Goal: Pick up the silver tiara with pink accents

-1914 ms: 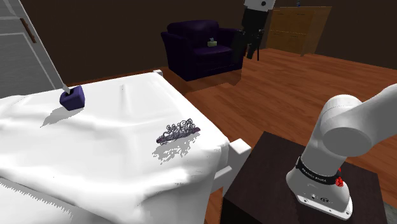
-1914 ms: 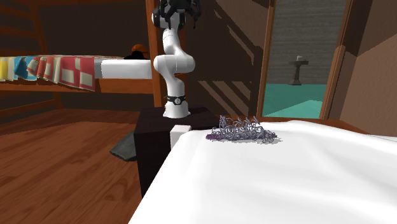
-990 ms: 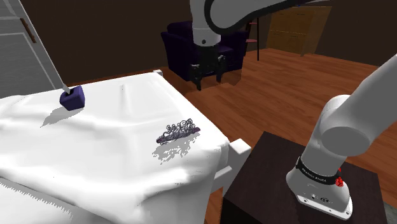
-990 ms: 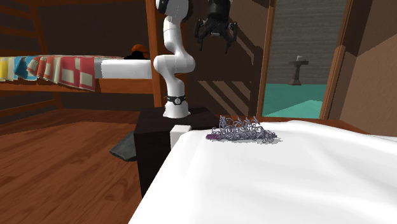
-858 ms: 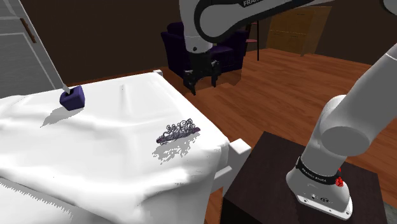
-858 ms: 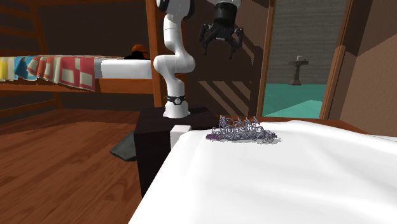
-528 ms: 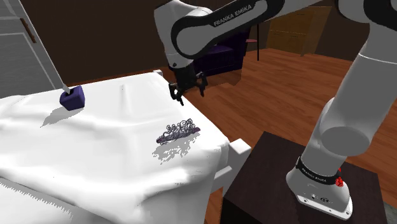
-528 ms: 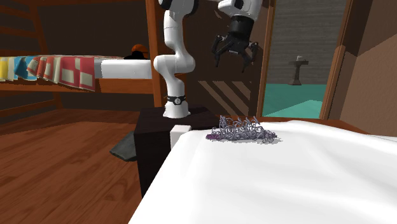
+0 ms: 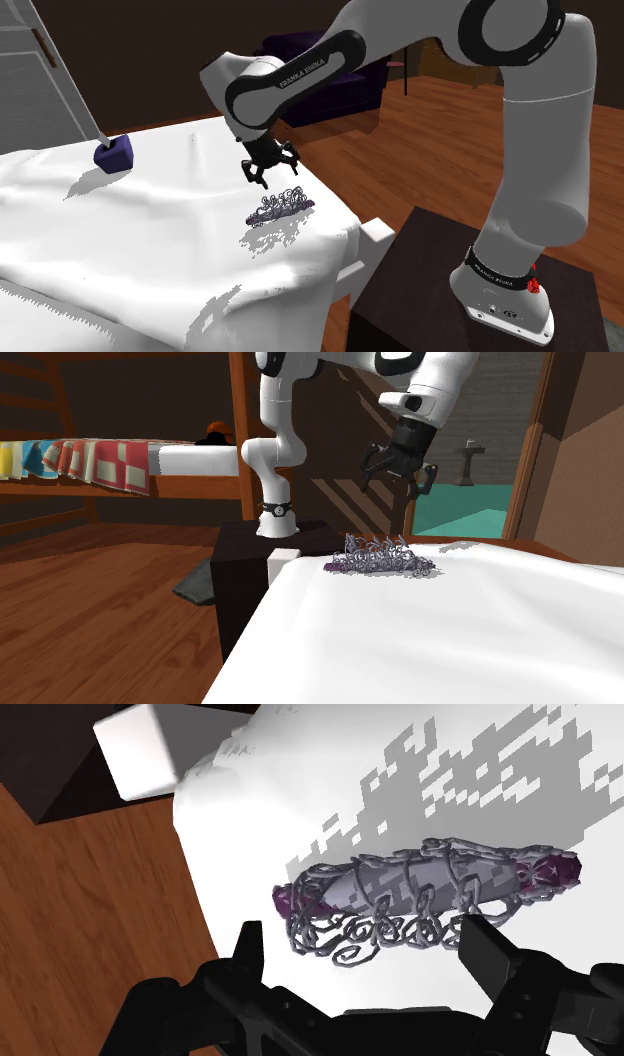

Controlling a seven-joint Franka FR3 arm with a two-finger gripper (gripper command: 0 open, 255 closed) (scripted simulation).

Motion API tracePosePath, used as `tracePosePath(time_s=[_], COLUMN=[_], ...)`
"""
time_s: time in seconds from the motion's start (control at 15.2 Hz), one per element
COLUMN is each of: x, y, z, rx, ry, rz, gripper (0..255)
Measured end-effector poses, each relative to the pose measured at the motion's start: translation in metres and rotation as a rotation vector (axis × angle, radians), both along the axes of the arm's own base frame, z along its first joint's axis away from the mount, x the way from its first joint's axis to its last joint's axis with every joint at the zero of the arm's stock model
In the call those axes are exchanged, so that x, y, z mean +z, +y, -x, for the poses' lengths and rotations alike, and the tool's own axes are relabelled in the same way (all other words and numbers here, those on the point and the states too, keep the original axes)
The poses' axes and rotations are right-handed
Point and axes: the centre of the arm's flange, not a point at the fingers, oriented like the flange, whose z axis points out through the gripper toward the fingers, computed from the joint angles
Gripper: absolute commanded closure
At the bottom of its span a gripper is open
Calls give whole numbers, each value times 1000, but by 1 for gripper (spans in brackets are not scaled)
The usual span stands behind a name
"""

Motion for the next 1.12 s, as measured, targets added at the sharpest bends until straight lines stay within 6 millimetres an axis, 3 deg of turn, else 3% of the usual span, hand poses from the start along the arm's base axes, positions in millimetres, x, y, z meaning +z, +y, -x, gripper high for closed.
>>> tracePosePath(time_s=[0.2, 0.33, 0.79, 0.86, 1.12], x=[-34, -49, -86, -88, -87], y=[12, 15, 16, 16, 17], z=[-32, -39, -41, -41, -41], rx=[-57, -74, -80, -80, -79], ry=[31, 40, 43, 43, 38], rz=[35, 46, 50, 50, 48], gripper=[0, 0, 0, 255, 255])
